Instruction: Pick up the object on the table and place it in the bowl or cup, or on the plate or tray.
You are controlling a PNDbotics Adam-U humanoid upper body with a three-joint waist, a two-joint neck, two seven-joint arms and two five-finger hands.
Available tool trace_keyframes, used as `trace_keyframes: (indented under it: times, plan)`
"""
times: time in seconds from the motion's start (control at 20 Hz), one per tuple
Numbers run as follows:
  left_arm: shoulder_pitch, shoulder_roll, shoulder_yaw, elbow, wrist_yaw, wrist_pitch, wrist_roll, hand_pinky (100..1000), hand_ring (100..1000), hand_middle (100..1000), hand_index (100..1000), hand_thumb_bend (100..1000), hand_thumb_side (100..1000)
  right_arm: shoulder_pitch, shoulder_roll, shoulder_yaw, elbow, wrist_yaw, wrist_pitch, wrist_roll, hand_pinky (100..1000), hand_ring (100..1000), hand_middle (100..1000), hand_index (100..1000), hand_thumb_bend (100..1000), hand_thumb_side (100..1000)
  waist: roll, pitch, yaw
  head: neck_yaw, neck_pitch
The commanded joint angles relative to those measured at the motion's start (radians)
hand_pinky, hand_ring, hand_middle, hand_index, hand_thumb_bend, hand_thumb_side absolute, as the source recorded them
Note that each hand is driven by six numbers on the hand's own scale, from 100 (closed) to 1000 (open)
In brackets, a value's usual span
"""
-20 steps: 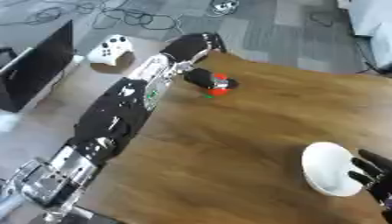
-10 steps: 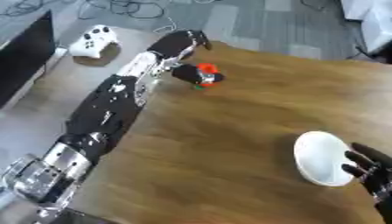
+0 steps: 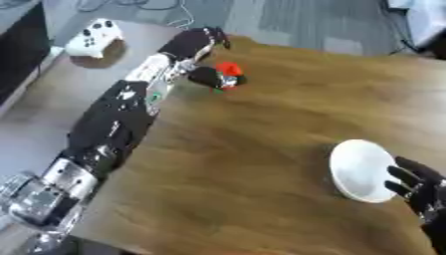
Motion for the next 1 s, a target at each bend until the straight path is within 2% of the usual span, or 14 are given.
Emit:
trace_keyframes:
  times: [0.05,0.35,0.45,0.75,1.0]
  plan:
    - [-0.022,0.047,0.016,-0.01,0.009,0.005,0.008,710,770,773,782,600,828,-0.011,-0.002,-0.004,-0.027,0.004,0.0,0.003,929,957,950,934,100,870,0.004,-0.012,-0.001,-0.01,0.002]
    - [-0.021,0.059,0.028,0.002,0.033,0.011,0.011,710,775,775,781,588,819,-0.013,-0.002,-0.004,-0.029,0.003,0.0,0.005,930,957,951,935,100,869,0.004,-0.009,-0.01,-0.01,0.005]
    - [-0.022,0.058,0.031,0.009,0.042,0.013,0.014,706,774,774,778,564,783,-0.014,-0.001,-0.003,-0.03,0.002,0.0,0.006,931,958,951,935,100,868,0.003,-0.007,-0.016,-0.006,0.002]
    - [-0.023,0.035,0.032,0.02,0.08,0.013,0.033,682,750,757,769,576,761,-0.023,0.005,0.0,-0.035,-0.002,-0.003,0.01,932,958,951,936,100,867,-0.009,0.005,-0.039,0.024,-0.025]
    - [-0.022,0.016,0.027,0.024,0.099,0.008,0.049,683,756,754,767,585,759,-0.03,0.011,0.002,-0.039,-0.002,-0.005,0.014,933,959,951,936,100,867,-0.019,0.019,-0.054,0.064,-0.062]
